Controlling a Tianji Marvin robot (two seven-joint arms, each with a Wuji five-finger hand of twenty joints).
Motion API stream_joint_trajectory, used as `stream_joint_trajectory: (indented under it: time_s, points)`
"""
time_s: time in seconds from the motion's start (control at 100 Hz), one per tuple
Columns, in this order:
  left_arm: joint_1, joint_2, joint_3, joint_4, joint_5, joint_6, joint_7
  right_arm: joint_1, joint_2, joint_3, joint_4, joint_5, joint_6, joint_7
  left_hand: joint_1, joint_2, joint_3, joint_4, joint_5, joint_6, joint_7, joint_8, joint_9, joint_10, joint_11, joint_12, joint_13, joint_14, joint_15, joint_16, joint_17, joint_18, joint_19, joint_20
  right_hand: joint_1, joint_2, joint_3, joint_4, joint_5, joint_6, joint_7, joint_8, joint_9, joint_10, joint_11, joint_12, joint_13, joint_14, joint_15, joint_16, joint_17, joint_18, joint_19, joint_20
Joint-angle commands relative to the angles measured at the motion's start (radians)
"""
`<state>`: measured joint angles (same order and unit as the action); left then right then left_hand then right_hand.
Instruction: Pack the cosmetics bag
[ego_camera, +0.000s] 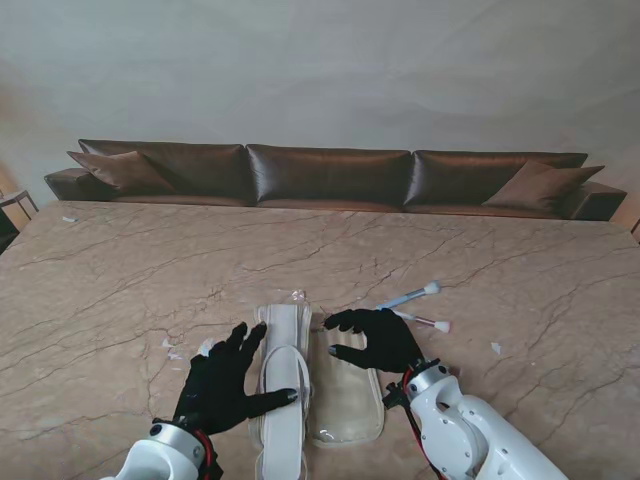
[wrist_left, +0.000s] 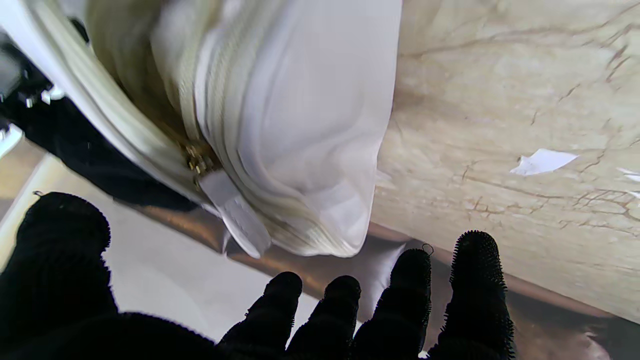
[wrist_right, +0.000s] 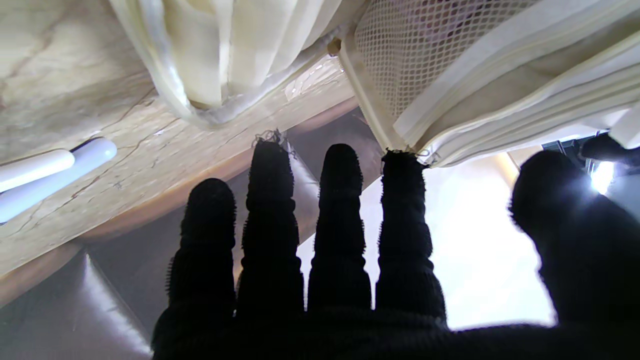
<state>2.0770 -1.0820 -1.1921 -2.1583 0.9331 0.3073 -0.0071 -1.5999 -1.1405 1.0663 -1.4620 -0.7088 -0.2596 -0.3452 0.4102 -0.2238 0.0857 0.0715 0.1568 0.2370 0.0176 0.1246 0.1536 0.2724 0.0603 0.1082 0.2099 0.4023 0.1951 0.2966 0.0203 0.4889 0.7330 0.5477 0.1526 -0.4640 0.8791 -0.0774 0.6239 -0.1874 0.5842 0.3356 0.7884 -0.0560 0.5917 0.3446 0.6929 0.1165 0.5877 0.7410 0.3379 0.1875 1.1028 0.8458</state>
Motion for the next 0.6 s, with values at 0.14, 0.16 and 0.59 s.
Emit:
stream_joint_trajectory:
  time_s: [0.14,0.16,0.59]
  points:
    - [-0.024,0.009,0.057,0.006,0.047,0.054,-0.034,-0.007,-0.003,0.0,-0.003,-0.004,-0.011,-0.012,0.066,-0.058,-0.015,0.041,-0.024,-0.062,-0.056,-0.035,-0.052,-0.065,-0.048,-0.004,-0.023,0.01,0.001,-0.005,-0.002,0.043,-0.01,-0.014,-0.018,-0.022,0.026,-0.016,-0.023,-0.03,0.007,-0.003,-0.024,-0.015,-0.001,0.005,0.005,-0.036,0.002,-0.003,-0.006,0.003,-0.006,-0.007]
    - [-0.028,0.009,0.061,0.009,0.051,0.06,-0.035,-0.007,-0.003,0.0,-0.002,-0.004,-0.013,-0.012,0.069,-0.058,-0.015,0.04,-0.024,-0.063,-0.057,-0.038,-0.054,-0.066,-0.051,-0.001,-0.021,0.008,0.002,-0.004,0.0,0.043,-0.008,-0.013,-0.019,-0.023,0.027,-0.017,-0.024,-0.032,0.006,-0.003,-0.024,-0.015,-0.002,0.005,0.005,-0.036,0.002,-0.003,-0.006,0.004,-0.006,-0.007]
    - [-0.114,0.02,0.109,0.06,0.152,0.156,-0.117,-0.001,-0.002,-0.004,-0.003,-0.003,-0.015,-0.005,0.181,-0.296,0.749,-0.11,-0.022,-0.022,-0.046,-0.041,-0.061,-0.025,-0.067,0.056,0.358,-0.145,0.21,0.26,0.285,-0.237,0.227,0.04,-0.013,-0.024,0.056,-0.018,-0.025,-0.051,0.01,-0.001,-0.019,-0.016,-0.003,0.005,0.004,-0.036,-0.001,-0.004,-0.007,0.004,-0.008,-0.007]
